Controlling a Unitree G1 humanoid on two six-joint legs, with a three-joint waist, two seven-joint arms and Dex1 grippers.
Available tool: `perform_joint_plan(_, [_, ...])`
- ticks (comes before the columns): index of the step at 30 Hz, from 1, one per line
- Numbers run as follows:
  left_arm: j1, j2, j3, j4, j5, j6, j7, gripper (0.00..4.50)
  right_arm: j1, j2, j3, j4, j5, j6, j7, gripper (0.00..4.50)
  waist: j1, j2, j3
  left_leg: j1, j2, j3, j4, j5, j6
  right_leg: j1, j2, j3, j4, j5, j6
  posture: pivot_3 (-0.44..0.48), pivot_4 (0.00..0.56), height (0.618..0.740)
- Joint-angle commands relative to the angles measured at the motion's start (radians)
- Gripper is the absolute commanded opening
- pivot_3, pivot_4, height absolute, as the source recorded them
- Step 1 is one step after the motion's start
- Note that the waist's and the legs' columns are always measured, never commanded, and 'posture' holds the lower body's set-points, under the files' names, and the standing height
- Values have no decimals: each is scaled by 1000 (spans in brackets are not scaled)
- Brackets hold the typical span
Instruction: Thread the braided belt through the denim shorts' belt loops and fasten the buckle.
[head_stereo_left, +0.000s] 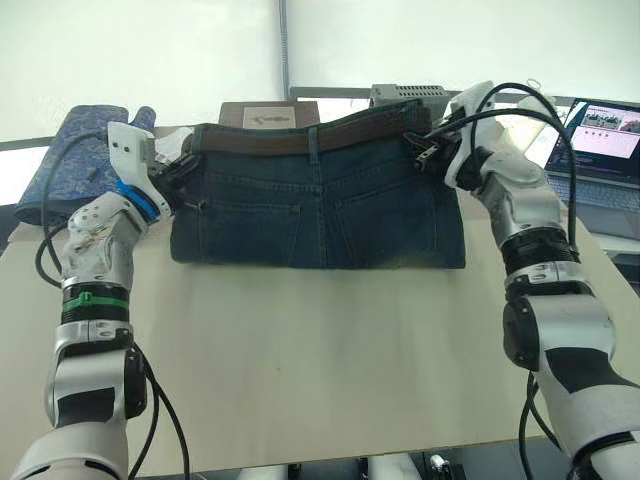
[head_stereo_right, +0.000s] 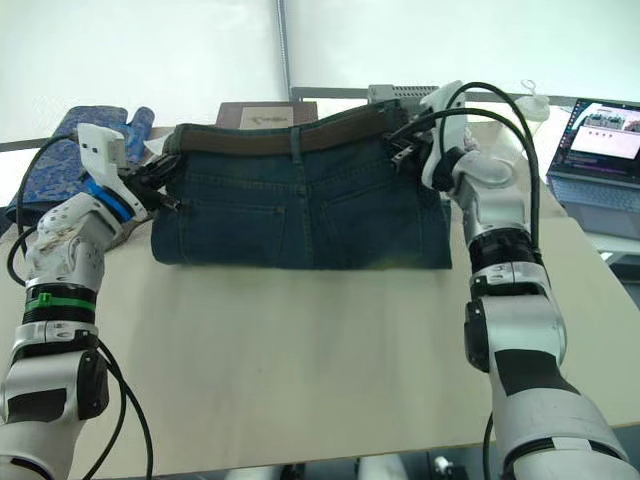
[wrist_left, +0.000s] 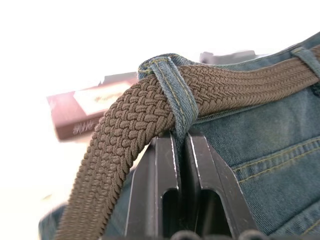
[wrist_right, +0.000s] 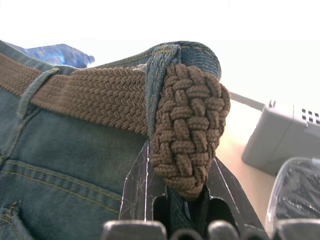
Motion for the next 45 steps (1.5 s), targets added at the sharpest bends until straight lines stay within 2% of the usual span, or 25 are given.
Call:
perform_joint_plan(1, [164, 15, 35, -293, -69, 57, -26, 0, 168, -52, -43, -318, 114, 89, 131, 87, -1, 0, 0, 0, 0, -1, 0, -2, 2, 0, -1, 0, 1, 0, 0, 0, 150, 740])
perform_joint_plan(4, [395, 11, 54, -567, -91, 86, -3, 0, 410, -107, -79, -669, 247, 245, 180, 87, 2, 0, 0, -1, -1, -1, 2, -5, 5, -3, -2, 0, 4, 0, 0, 0, 150, 740])
perform_joint_plan(8, [687, 23, 72, -790, -32, 3, -26, 0, 679, -197, -153, -989, 403, 411, 209, 87, 13, 1, 0, -1, -2, 1, 4, -7, 8, -3, -5, 0, 5, -1, 1, 0, 150, 740])
perform_joint_plan(13, [891, 20, 60, -857, 41, -120, -58, 0, 896, -275, -219, -1184, 522, 539, 215, 87, 28, 1, 1, 4, 0, 3, 4, -9, 13, 8, -7, -2, -11, -2, 4, 0, 150, 740])
perform_joint_plan(16, [990, 22, 37, -871, 66, -150, -83, 0, 1054, -317, -216, -1259, 476, 496, 267, 87, 39, 2, 1, 18, 6, 5, 4, -10, 3, 23, -9, -3, -11, -4, -5, 0, 150, 740])
perform_joint_plan(17, [1036, 34, 32, -875, 67, -141, -104, 0, 1132, -343, -204, -1283, 432, 457, 307, 87, 39, 3, 1, 21, 9, 6, 4, -10, 2, 26, -9, -4, -11, -10, 1, 0, 150, 740])
perform_joint_plan(19, [1100, 48, 47, -892, 13, -85, -135, 747, 1263, -395, -188, -1318, 374, 405, 380, 1110, 42, 4, 0, 25, 13, 9, 4, -10, 2, 31, -7, -8, -11, -13, 1, 0, 150, 740])
perform_joint_plan(20, [1117, 48, 64, -898, -23, -49, -131, 1019, 1313, -410, -186, -1329, 358, 385, 401, 1398, 41, 4, 0, 26, 15, 11, 4, -10, 2, 33, -7, -10, -11, -16, 1, 0, 150, 740])
perform_joint_plan(22, [1143, 62, 119, -892, -115, 64, -121, 1921, 1375, -415, -207, -1356, 355, 371, 402, 2122, 40, 4, 0, 28, 17, 13, 5, -9, 4, 35, -5, -13, -10, -19, 1, 0, 150, 740])
perform_joint_plan(23, [1152, 84, 164, -874, -188, 152, -123, 2365, 1424, -432, -225, -1378, 349, 358, 434, 2461, 40, 4, 0, 27, 18, 13, 5, -6, 10, 35, -4, -14, -10, -19, 1, 0, 150, 740])
perform_joint_plan(26, [1179, 170, 277, -810, -412, 410, -189, 3739, 1510, -455, -268, -1427, 350, 322, 488, 2504, 38, 4, 0, 28, 20, 11, 5, -6, 10, 36, -2, -15, -9, -16, 5, 0, 150, 740])
perform_joint_plan(27, [1145, 206, 331, -743, -509, 501, -210, 4153, 1531, -450, -286, -1444, 360, 292, 515, 2504, 36, 4, 0, 28, 21, 11, 5, -6, 9, 36, -1, -16, -9, -16, 5, 0, 150, 740])
perform_joint_plan(30, [1028, 269, 420, -611, -671, 653, -208, 4153, 1582, -456, -317, -1457, 349, 230, 580, 2504, 40, 4, 0, 30, 23, 10, 5, -7, 8, 37, 0, -19, -8, -21, -1, 0, 150, 740])
perform_joint_plan(33, [881, 302, 450, -543, -796, 765, -161, 4153, 1631, -472, -340, -1455, 296, 159, 631, 2504, 55, 2, 1, 34, 23, 8, 5, -8, 6, 38, 0, -21, -8, -23, 0, 0, 150, 740])
perform_joint_plan(34, [842, 317, 444, -535, -810, 789, -159, 4153, 1607, -473, -360, -1455, 348, 209, 601, 2504, 57, 2, 1, 34, 23, 8, 5, -13, -1, 38, -1, -21, -9, -24, 0, 0, 150, 740])
perform_joint_plan(35, [811, 323, 431, -540, -797, 790, -149, 4153, 1581, -476, -376, -1454, 407, 270, 566, 2504, 56, 1, 1, 34, 23, 9, 5, -13, -2, 38, -1, -21, -9, -23, 0, 0, 150, 740])
perform_joint_plan(38, [687, 316, 351, -577, -772, 804, -69, 3334, 1450, -464, -405, -1445, 599, 421, 419, 2504, 51, 0, 1, 35, 21, 10, 5, -13, -2, 39, -3, -18, -9, -20, 0, 0, 150, 740])
perform_joint_plan(41, [582, 280, 176, -623, -609, 762, 44, 1885, 1270, -440, -339, -1418, 676, 544, 218, 2504, 52, -1, 1, 34, 21, 10, 5, -13, -3, 40, -3, -18, -9, -12, -9, 0, 150, 740])
perform_joint_plan(42, [551, 257, 127, -626, -566, 760, 90, 1379, 1203, -434, -288, -1384, 663, 615, 133, 2257, 53, -1, 1, 34, 21, 10, 4, -13, -4, 39, -3, -18, -9, -11, -9, 0, 150, 740])
perform_joint_plan(45, [488, 179, 8, -611, -447, 741, 192, 29, 1076, -432, -76, -1315, 400, 637, -29, 1390, 51, -2, 1, 33, 22, 10, 3, -13, -5, 38, -2, -18, -9, -11, -10, 0, 150, 740])
